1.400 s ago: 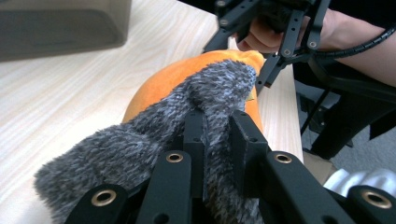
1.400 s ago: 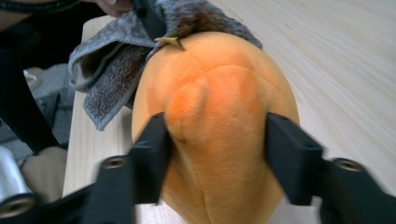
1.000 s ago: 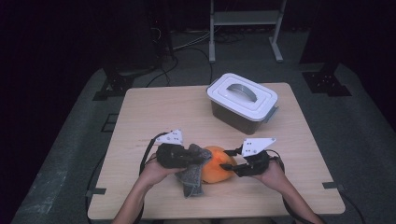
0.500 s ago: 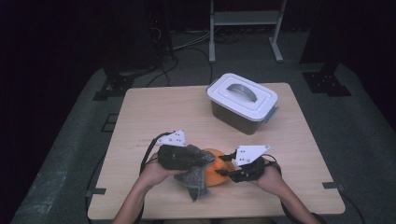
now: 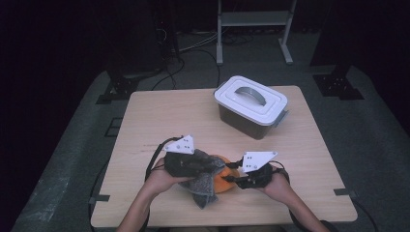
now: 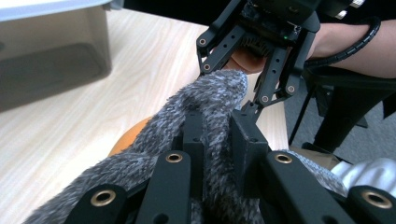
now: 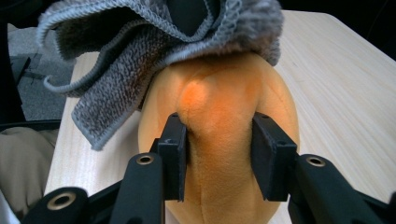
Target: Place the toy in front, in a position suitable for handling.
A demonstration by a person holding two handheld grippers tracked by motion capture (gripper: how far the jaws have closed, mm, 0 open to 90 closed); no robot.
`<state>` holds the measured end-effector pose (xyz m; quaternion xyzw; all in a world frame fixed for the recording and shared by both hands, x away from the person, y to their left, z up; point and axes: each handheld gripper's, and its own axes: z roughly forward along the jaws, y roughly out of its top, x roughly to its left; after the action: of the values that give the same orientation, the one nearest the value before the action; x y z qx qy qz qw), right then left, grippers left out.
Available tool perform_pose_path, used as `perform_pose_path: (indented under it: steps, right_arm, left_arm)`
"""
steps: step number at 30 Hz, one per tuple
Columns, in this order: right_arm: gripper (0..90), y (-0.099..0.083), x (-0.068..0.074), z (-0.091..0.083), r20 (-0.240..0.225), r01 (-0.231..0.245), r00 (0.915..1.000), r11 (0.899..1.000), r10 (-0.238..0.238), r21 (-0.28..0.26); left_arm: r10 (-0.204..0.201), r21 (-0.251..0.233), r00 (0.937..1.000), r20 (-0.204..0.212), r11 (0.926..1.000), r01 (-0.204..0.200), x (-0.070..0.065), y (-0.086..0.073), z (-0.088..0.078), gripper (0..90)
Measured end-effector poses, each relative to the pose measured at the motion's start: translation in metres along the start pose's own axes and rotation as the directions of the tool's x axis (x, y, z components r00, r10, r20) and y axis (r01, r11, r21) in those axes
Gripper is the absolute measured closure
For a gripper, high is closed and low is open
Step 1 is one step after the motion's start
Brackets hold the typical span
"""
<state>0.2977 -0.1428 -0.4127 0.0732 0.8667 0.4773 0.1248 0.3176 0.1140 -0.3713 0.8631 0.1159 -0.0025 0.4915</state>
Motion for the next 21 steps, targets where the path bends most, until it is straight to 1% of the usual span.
perform_pose_path:
  steps: [1, 2, 4, 6, 7, 9, 10, 11, 13, 14, 15, 16, 18, 19, 20, 21]
  right_arm:
    - [59.2, 0.001, 0.001, 0.000, 0.003, 0.011, 0.9999, 1.000, -0.011, 0.004]
    - [60.4, 0.002, 0.003, 0.001, 0.012, 0.032, 0.9994, 0.999, -0.032, 0.020]
    - [61.0, 0.002, 0.003, 0.001, 0.016, 0.036, 0.9992, 0.999, -0.037, 0.023]
    - [62.6, 0.003, 0.002, 0.000, 0.022, 0.033, 0.9992, 0.999, -0.034, 0.027]
    - [63.4, 0.003, -0.001, -0.003, 0.030, 0.029, 0.9991, 0.999, -0.030, 0.028]
    - [63.5, 0.003, -0.003, -0.004, 0.033, 0.025, 0.9991, 0.999, -0.026, 0.024]
    - [63.6, 0.002, -0.004, -0.006, 0.039, 0.011, 0.9992, 1.000, -0.012, 0.023]
    - [63.6, 0.002, -0.004, -0.006, 0.039, 0.011, 0.9992, 1.000, -0.012, 0.023]
    - [63.7, 0.002, -0.005, -0.007, 0.044, 0.002, 0.9990, 1.000, -0.002, 0.018]
    - [64.1, 0.003, -0.004, -0.006, 0.051, 0.013, 0.9986, 1.000, -0.014, 0.019]
    - [64.1, 0.003, -0.004, -0.006, 0.051, 0.013, 0.9986, 1.000, -0.014, 0.019]
    - [64.3, 0.004, -0.001, -0.005, 0.050, 0.026, 0.9984, 1.000, -0.027, 0.017]
    - [64.4, 0.005, 0.000, -0.003, 0.046, 0.030, 0.9985, 0.999, -0.031, 0.014]
    - [64.4, 0.006, 0.002, -0.002, 0.045, 0.035, 0.9983, 0.999, -0.036, 0.014]
    - [64.4, 0.007, 0.005, 0.000, 0.041, 0.050, 0.9979, 0.999, -0.051, 0.020]
    - [64.4, 0.007, 0.005, 0.000, 0.041, 0.050, 0.9979, 0.999, -0.051, 0.020]
  left_arm:
    - [-0.017, 0.004, 0.9998, 0.007, 0.9998, 0.017, 0.002, -0.003, 0.002, 78.0]
    - [-0.025, 0.010, 0.9997, 0.007, 0.9996, 0.025, 0.004, -0.005, 0.003, 79.0]
    - [-0.035, 0.014, 0.9994, 0.005, 0.9993, 0.035, 0.008, -0.008, 0.002, 79.2]
    - [-0.033, 0.018, 0.9994, -0.010, 0.9993, 0.033, 0.009, -0.009, -0.001, 79.3]
    - [-0.030, 0.025, 0.9991, -0.030, 0.9992, 0.031, 0.011, -0.010, -0.004, 79.3]
    - [-0.029, 0.029, 0.9989, -0.038, 0.9991, 0.030, 0.013, -0.011, -0.006, 79.3]
    - [-0.035, 0.028, 0.9985, -0.042, 0.9990, 0.036, 0.014, -0.013, -0.007, 79.3]
    - [-0.049, 0.021, 0.9979, -0.042, 0.9986, 0.050, 0.016, -0.015, -0.008, 79.3]
    - [-0.057, 0.006, 0.9977, -0.037, 0.9984, 0.057, 0.017, -0.016, -0.009, 79.3]
    - [-0.055, 0.002, 0.9979, -0.034, 0.9985, 0.055, 0.017, -0.015, -0.009, 79.4]
    - [-0.048, -0.004, 0.9984, -0.029, 0.9988, 0.048, 0.015, -0.013, -0.010, 79.4]
    - [-0.040, -0.021, 0.9991, -0.015, 0.9990, 0.040, 0.013, -0.010, -0.010, 79.4]
    - [-0.016, -0.048, 0.9999, 0.001, 0.9987, 0.016, 0.005, -0.001, -0.010, 79.4]
    - [0.003, -0.044, 1.0000, -0.002, 0.9990, -0.003, 0.000, 0.003, -0.009, 79.4]
    - [0.015, -0.041, 0.9999, 0.003, 0.9990, -0.015, -0.003, 0.006, -0.008, 79.4]
    - [0.016, -0.044, 0.9998, 0.013, 0.9989, -0.016, -0.004, 0.007, -0.007, 79.4]
